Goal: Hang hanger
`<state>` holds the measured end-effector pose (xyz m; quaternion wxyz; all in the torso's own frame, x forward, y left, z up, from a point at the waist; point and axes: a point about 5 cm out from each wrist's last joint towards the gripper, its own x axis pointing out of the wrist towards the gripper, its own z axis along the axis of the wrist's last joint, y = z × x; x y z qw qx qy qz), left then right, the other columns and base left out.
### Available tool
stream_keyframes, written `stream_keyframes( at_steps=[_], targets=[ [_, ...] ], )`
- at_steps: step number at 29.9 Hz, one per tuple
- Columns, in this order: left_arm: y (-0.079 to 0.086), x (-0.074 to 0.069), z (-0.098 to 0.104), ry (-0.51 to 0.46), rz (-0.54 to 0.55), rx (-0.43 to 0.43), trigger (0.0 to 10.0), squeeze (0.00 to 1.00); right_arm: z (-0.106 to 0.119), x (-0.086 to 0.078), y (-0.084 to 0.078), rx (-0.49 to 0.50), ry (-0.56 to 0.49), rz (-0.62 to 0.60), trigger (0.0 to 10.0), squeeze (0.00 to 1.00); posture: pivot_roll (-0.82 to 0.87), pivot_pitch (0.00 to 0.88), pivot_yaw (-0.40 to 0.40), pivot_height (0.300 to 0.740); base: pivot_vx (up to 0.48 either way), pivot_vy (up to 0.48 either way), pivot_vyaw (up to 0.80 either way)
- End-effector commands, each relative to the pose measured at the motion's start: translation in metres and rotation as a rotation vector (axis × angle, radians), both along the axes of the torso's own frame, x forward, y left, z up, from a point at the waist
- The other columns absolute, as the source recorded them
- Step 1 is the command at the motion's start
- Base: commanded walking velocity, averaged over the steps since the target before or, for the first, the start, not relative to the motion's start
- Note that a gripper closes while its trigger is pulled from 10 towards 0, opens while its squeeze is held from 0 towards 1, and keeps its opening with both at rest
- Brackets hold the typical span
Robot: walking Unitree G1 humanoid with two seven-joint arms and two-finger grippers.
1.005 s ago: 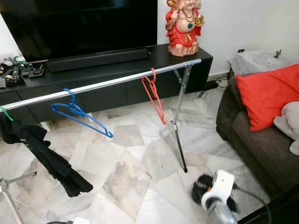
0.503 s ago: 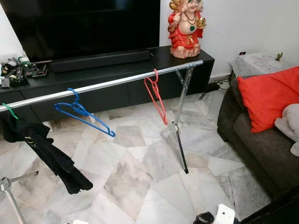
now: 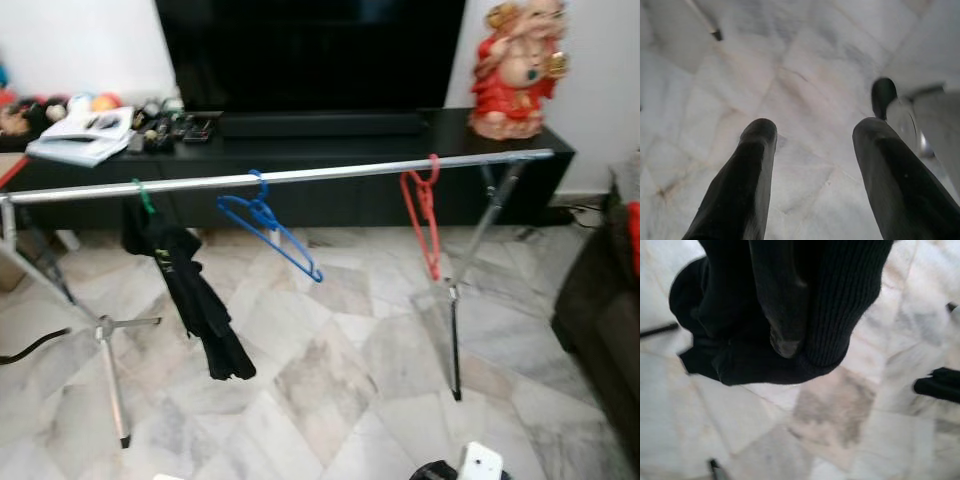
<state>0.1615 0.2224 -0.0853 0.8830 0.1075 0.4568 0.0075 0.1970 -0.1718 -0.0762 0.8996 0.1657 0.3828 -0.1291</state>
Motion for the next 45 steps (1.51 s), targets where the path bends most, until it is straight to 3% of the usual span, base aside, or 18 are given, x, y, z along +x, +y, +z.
stream_keyframes(
  at_steps=[1, 7, 10, 11, 14, 21, 22, 24, 25, 26, 27, 28, 30, 33, 36, 45],
  targets=[
    [0.001, -0.007, -0.003, 0.015, 0.021, -0.007, 10.0, 0.0, 0.002, 0.002, -0.004, -0.015, -0.015, 0.002, 10.0, 0.0, -0.09, 0.023, 0.069, 0.74, 0.0, 0.0, 0.8],
    [0.0, -0.005, -0.002, -0.003, 0.034, -0.015, 10.0, 0.0, 0.006, 0.007, -0.008, -0.033, -0.044, -0.022, 10.0, 0.0, -0.09, 0.043, 0.063, 0.74, 0.0, 0.0, 0.27],
    [0.0, -0.003, 0.0, -0.044, 0.06, -0.02, 10.0, 0.0, 0.028, 0.032, -0.02, -0.122, -0.212, -0.048, 10.0, 0.0, -0.08, 0.049, 0.059, 0.74, 0.0, 0.0, 0.0],
    [0.0, -0.003, 0.0, -0.044, 0.06, -0.02, 10.0, 0.0, 0.028, 0.032, -0.02, -0.122, -0.212, -0.048, 10.0, 0.0, -0.08, 0.049, 0.059, 0.74, 0.0, 0.0, 0.0],
    [0.0, -0.002, 0.001, -0.066, 0.074, -0.016, 10.0, 0.0, 0.046, 0.049, -0.025, -0.154, -0.351, -0.064, 10.0, 0.0, -0.09, 0.054, 0.056, 0.74, 0.0, 0.0, 0.0],
    [0.0, 0.0, 0.004, -0.119, 0.063, -0.006, 10.0, 0.0, 0.073, 0.06, -0.024, -0.207, -0.543, -0.071, 10.0, 0.0, -0.11, 0.065, 0.047, 0.74, 0.0, 0.0, 0.0],
    [0.0, 0.001, 0.005, -0.142, 0.071, -0.003, 10.0, 0.0, 0.076, 0.06, -0.023, -0.219, -0.568, -0.066, 10.0, 0.0, -0.12, 0.069, 0.048, 0.74, 0.0, 0.0, 0.0],
    [-0.001, 0.002, 0.011, -0.279, 0.163, -0.036, 10.0, 0.0, 0.088, 0.059, -0.016, -0.245, -0.655, -0.032, 10.0, 0.0, -0.12, 0.078, 0.049, 0.74, 0.0, 0.0, 0.0],
    [-0.001, 0.002, 0.011, -0.279, 0.163, -0.036, 10.0, 0.0, 0.088, 0.059, -0.016, -0.245, -0.655, -0.032, 10.0, 0.0, -0.12, 0.078, 0.049, 0.74, 0.0, 0.0, 0.0],
    [0.001, 0.029, 0.026, -0.364, 0.136, -0.034, 10.0, 0.0, 0.091, 0.058, -0.015, -0.257, -0.67, -0.014, 10.0, 0.0, -0.12, 0.078, 0.047, 0.74, 0.0, 0.0, 0.0],
    [0.001, 0.029, 0.026, -0.364, 0.136, -0.034, 10.0, 0.0, 0.091, 0.058, -0.015, -0.257, -0.67, -0.014, 10.0, 0.0, -0.12, 0.078, 0.047, 0.74, 0.0, 0.0, 0.0],
    [0.003, 0.06, 0.046, -0.458, 0.099, -0.029, 10.0, 0.0, 0.092, 0.058, -0.014, -0.262, -0.677, -0.004, 10.0, 0.0, -0.11, 0.078, 0.046, 0.74, 0.0, 0.0, 0.0],
    [0.001, 0.106, 0.093, -0.679, 0.015, -0.034, 10.0, 0.0, 0.097, 0.057, -0.012, -0.265, -0.691, 0.022, 10.0, 0.0, -0.1, 0.074, 0.044, 0.74, 0.0, 0.0, 0.0],
    [-0.002, 0.111, 0.109, -0.77, -0.009, -0.036, 10.0, 0.0, 0.099, 0.058, -0.011, -0.271, -0.695, 0.042, 10.0, 0.0, -0.1, 0.073, 0.043, 0.74, 0.0, 0.0, 0.0],
    [-0.006, 0.104, 0.116, -0.838, 0.013, -0.066, 10.0, 0.0, 0.103, 0.061, -0.012, -0.266, -0.695, 0.036, 10.0, 0.0, -0.11, 0.077, 0.044, 0.74, 0.0, 0.0, 0.0],
    [-0.028, 0.103, 0.124, -0.854, 0.01, -0.153, 10.0, 0.0, 0.112, 0.073, -0.007, -0.253, -0.709, 0.051, 10.0, 0.0, -0.11, 0.066, 0.039, 0.74, 0.0, 0.0, 0.0]
  ],
)
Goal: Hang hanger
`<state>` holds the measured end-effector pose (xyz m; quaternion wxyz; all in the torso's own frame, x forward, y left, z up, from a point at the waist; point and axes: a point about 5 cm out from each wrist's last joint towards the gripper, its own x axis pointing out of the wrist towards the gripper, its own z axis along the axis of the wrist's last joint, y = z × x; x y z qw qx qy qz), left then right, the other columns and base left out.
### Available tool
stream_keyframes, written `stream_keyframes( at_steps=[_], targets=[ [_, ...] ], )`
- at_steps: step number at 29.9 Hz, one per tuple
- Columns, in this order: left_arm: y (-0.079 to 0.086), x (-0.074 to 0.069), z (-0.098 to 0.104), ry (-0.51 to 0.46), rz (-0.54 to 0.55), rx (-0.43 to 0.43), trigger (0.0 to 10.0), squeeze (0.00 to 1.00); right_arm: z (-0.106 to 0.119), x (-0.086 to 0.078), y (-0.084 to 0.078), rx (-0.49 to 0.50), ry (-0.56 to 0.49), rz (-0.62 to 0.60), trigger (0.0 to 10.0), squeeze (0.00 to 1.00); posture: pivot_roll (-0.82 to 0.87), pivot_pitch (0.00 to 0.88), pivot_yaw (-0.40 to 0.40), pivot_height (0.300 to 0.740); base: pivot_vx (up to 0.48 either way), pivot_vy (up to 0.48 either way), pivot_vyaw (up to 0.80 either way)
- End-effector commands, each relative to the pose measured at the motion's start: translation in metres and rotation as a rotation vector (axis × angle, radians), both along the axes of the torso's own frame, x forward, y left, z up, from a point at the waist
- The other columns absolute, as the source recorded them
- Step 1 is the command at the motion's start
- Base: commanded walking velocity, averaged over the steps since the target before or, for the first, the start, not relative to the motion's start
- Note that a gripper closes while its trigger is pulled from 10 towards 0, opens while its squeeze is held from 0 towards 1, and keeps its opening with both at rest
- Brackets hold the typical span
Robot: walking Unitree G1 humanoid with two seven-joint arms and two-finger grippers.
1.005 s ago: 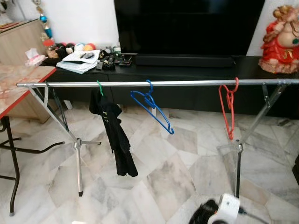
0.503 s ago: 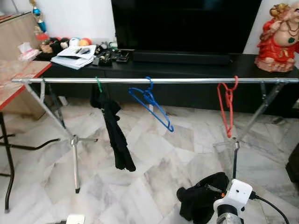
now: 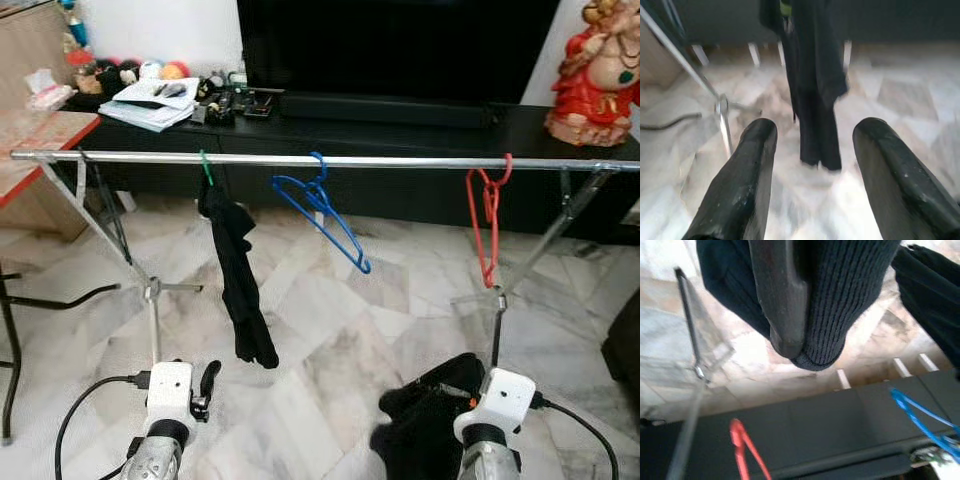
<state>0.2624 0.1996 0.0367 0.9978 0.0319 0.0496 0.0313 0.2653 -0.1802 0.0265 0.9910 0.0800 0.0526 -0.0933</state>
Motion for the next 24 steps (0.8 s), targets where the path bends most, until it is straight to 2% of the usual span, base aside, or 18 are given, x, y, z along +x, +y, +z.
stream_keyframes(
  at_steps=[1, 5, 13, 24],
  targets=[
    [-0.008, 0.003, 0.004, 0.0, -0.028, -0.018, 10.0, 0.0, 0.011, 0.005, 0.002, -0.007, -0.043, 0.008, 10.0, 0.0, -0.11, 0.064, 0.041, 0.74, 0.0, 0.0, 0.0],
    [-0.013, 0.006, 0.01, -0.011, -0.056, -0.024, 10.0, 0.0, 0.011, 0.004, -0.001, -0.001, -0.043, -0.013, 10.0, 0.0, -0.11, 0.06, 0.045, 0.74, 0.0, 0.0, 0.0],
    [-0.019, 0.006, 0.014, 0.005, -0.088, -0.014, 10.0, 0.0, 0.008, -0.003, -0.001, 0.004, -0.032, -0.025, 10.0, 0.0, -0.11, 0.045, 0.053, 0.74, 0.244, 0.0, 0.0],
    [-0.02, 0.008, 0.017, 0.007, -0.1, -0.01, 10.0, 0.0, 0.01, 0.0, 0.0, -0.002, -0.034, -0.026, 10.0, 0.0, -0.11, 0.02, 0.061, 0.74, 0.28, 0.0, 0.0]
  ],
)
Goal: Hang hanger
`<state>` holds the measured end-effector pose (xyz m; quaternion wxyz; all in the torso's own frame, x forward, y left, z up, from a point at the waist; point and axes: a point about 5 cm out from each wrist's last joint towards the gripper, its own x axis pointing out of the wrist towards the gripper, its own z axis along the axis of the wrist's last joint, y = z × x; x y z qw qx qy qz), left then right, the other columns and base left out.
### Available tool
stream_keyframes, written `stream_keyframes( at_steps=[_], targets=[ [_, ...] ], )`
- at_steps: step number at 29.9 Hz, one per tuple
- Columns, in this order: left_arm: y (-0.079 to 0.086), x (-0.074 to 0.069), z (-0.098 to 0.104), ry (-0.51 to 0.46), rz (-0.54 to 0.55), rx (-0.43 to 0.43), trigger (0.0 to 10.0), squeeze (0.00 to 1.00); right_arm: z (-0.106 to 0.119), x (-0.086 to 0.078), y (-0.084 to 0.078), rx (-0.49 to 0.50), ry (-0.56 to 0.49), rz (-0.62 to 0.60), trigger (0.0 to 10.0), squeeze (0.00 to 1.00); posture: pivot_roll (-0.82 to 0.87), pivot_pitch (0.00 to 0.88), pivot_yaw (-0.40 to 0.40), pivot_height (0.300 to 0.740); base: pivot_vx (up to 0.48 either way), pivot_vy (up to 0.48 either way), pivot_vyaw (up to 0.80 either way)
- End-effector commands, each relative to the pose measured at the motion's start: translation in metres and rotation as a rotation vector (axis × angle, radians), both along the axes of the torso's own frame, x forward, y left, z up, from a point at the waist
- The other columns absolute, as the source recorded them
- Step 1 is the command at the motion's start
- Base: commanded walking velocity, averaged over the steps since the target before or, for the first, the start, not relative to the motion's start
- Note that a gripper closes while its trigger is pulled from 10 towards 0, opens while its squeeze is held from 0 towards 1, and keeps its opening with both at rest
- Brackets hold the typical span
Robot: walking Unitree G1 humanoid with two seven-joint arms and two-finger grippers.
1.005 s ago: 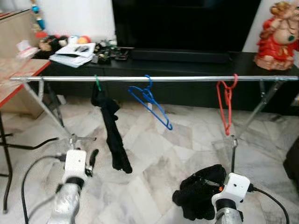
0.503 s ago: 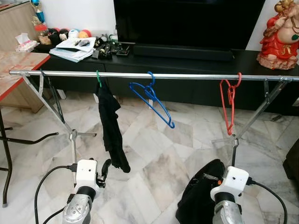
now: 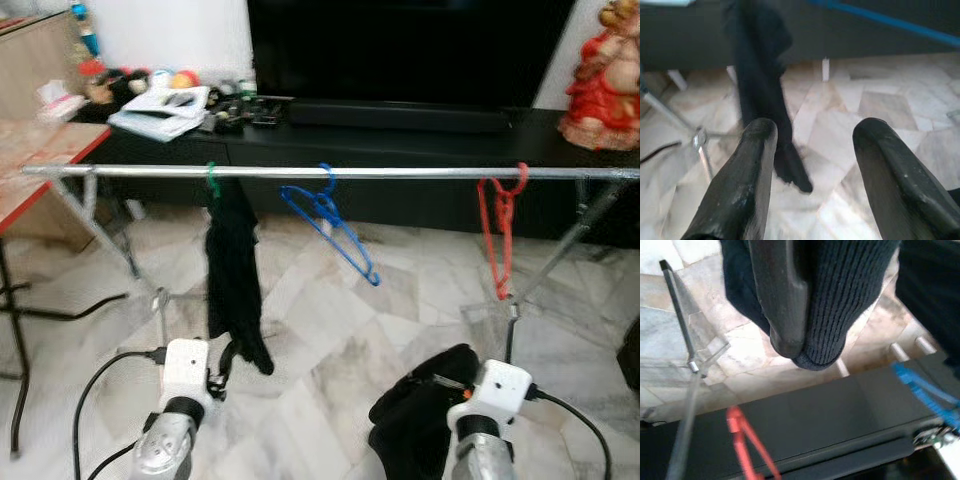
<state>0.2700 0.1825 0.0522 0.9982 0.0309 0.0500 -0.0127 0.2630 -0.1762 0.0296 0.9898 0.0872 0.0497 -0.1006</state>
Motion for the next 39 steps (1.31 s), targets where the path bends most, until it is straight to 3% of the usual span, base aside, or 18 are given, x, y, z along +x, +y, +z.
stream_keyframes(
  at_steps=[1, 10, 39],
  targets=[
    [-0.003, 0.0002, 0.0013, 0.003, -0.012, -0.004, 10.0, 0.0, 0.0069, 0.0026, -0.004, -0.015, -0.028, -0.01, 10.0, 0.0, -0.11, 0.02, 0.061, 0.74, 0.3, 0.0, 0.0],
    [-0.0026, 0.0033, 0.0054, -0.006, -0.008, -0.005, 10.0, 0.0, 0.0076, 0.0043, -0.0026, -0.017, -0.023, -0.002, 10.0, 0.0, -0.1, 0.035, 0.057, 0.74, 0.302, 0.0, -0.62],
    [-0.0091, 0.0063, 0.0082, -0.007, 0.009, -0.029, 10.0, 0.0, 0.008, 0.0064, 0.0026, -0.046, -0.007, 0.066, 10.0, 0.0, -0.1, 0.068, 0.031, 0.74, 0.3, 0.0, 0.0]
  ],
)
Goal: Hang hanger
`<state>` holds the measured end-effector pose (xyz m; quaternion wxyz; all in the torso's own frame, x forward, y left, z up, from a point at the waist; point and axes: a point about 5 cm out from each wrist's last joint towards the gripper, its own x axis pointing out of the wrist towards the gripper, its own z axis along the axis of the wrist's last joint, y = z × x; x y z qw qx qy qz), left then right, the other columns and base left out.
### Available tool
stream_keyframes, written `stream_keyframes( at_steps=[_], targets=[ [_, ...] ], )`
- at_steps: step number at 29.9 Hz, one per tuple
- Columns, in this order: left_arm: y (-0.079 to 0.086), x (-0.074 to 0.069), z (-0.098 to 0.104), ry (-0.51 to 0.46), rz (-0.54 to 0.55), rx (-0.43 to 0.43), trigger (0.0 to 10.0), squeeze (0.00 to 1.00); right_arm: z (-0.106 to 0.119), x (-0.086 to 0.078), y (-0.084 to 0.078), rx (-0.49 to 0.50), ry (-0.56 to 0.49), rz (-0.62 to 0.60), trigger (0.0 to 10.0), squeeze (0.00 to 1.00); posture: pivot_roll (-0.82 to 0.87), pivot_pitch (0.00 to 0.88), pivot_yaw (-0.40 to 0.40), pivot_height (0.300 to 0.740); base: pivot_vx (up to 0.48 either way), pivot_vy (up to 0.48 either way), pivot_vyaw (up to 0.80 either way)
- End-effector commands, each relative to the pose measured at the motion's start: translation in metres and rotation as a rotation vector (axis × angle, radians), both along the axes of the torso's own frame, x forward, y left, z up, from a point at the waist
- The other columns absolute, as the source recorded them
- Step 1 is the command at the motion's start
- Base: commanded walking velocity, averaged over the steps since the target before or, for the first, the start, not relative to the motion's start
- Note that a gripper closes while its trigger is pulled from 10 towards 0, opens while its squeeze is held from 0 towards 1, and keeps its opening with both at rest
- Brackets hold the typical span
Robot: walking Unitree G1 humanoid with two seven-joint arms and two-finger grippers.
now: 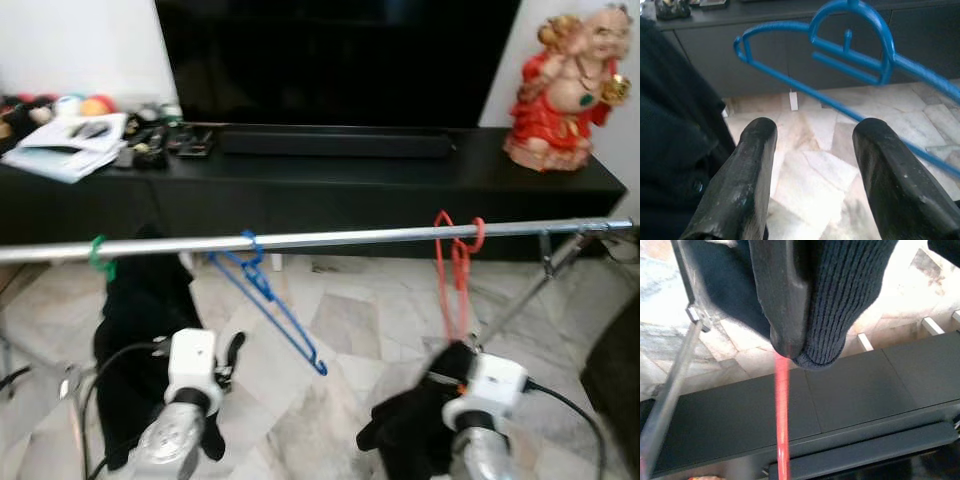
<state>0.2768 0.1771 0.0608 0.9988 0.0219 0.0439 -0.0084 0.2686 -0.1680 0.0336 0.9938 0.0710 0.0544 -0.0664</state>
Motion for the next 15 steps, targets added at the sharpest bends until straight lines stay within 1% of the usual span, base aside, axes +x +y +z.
stream_keyframes(
  at_steps=[1, 5, 8, 15],
  targets=[
    [-0.0039, -0.0004, -0.0004, 0.005, 0.0, -0.011, 10.0, 0.0, 0.0041, 0.0008, -0.0056, -0.018, -0.014, -0.003, 10.0, 0.0, -0.1, 0.069, 0.03, 0.74, 0.259, 0.0, 0.0],
    [-0.0018, 0.0004, -0.0028, 0.02, 0.026, -0.022, 10.0, 0.0, 0.0041, 0.0011, -0.0056, -0.027, -0.009, 0.01, 10.0, 0.0, -0.1, 0.071, 0.026, 0.74, 0.0, 0.0, 0.0],
    [-0.0012, 0.0002, -0.0021, 0.016, 0.022, -0.011, 10.0, 0.0, 0.0041, 0.0011, -0.0054, -0.027, -0.009, 0.013, 10.0, 0.0, -0.1, 0.072, 0.026, 0.74, 0.0, 0.0, 0.0],
    [-0.0012, 0.0004, -0.0001, 0.007, 0.022, -0.008, 10.0, 0.0, 0.0027, 0.0012, -0.002, -0.032, -0.005, 0.034, 10.0, 0.0, -0.1, 0.073, 0.026, 0.74, 0.0, -0.375, 0.0]
  ],
)
